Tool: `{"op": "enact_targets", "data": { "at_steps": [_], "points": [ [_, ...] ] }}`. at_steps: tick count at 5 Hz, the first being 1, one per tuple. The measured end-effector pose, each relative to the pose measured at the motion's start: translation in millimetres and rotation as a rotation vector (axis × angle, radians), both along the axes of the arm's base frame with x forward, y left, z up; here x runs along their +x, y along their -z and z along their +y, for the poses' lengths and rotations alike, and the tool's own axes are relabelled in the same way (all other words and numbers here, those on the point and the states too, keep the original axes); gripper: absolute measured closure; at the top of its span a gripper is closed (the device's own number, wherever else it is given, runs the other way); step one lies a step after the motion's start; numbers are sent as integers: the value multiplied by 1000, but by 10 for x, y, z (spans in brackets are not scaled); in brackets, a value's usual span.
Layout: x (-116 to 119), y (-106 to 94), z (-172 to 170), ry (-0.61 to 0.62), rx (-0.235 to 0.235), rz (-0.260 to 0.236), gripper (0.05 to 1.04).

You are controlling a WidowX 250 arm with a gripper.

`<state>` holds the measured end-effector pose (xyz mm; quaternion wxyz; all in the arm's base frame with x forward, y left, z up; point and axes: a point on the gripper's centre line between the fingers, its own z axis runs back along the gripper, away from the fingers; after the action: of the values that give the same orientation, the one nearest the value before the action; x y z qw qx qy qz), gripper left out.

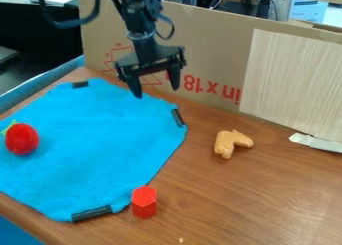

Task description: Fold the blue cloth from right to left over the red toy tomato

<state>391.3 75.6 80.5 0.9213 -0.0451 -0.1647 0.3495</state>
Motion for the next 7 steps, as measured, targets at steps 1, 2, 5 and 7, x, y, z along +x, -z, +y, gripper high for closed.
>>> {"op": "enact_targets", "data": {
  "at_steps": [1,2,5,7],
  "points": [
    [86,255,8,-11,27,16,83],
    [185,390,-45,-20,43,22,83],
    [364,562,-227,-26,61,32,83],
    [378,746,-242,-33,73,61,83]
  ]
}}
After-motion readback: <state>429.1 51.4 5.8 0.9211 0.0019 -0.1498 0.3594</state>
